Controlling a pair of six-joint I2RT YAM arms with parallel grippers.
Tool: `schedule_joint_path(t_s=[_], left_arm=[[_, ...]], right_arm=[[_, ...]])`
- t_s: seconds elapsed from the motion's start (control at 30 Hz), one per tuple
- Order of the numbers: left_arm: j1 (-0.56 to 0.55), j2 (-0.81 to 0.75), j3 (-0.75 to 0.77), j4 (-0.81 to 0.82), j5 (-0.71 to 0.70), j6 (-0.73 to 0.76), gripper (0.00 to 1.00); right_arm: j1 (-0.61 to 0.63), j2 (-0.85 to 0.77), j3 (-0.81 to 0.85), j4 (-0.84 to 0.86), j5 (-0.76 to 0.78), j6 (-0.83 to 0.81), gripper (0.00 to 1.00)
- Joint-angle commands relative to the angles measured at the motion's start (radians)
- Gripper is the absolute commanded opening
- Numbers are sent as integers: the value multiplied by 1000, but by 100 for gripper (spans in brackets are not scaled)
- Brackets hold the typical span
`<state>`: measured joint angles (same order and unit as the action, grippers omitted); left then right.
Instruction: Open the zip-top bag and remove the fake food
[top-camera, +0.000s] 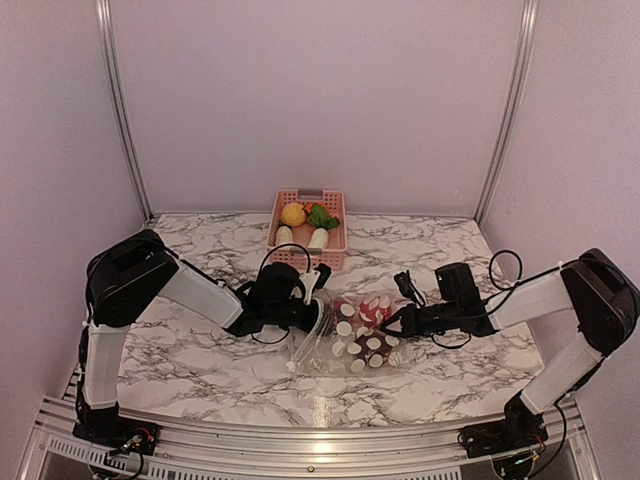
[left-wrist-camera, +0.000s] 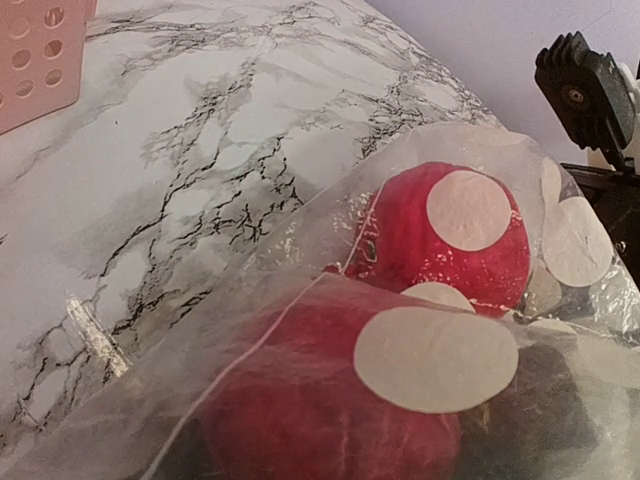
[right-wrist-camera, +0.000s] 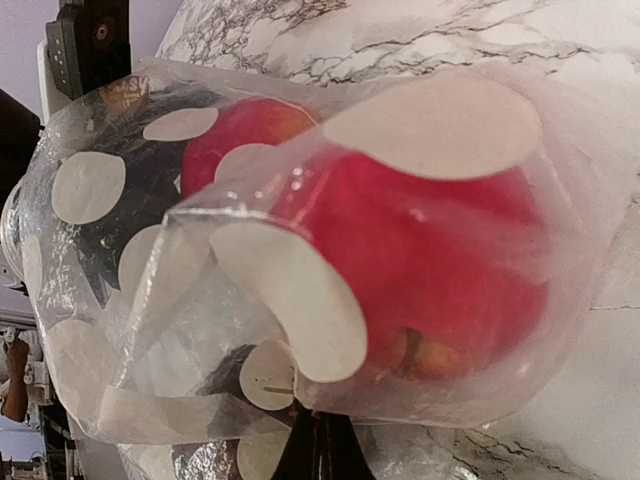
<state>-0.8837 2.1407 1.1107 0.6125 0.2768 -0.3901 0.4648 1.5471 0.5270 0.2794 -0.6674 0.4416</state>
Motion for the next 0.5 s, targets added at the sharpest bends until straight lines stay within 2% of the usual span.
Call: schedule_joint_path(t_s=[0.0, 0.13, 0.47], left_arm=[[0, -26, -33, -38, -7, 20, 65], [10, -90, -98, -16, -5, 11, 59], [63, -254, -271, 27, 36, -15, 59]], right_arm=[[2, -12, 25, -11, 33, -11, 0], [-21, -34, 6, -14, 67, 0, 0], [-88, -86, -33, -14, 71, 7, 0]])
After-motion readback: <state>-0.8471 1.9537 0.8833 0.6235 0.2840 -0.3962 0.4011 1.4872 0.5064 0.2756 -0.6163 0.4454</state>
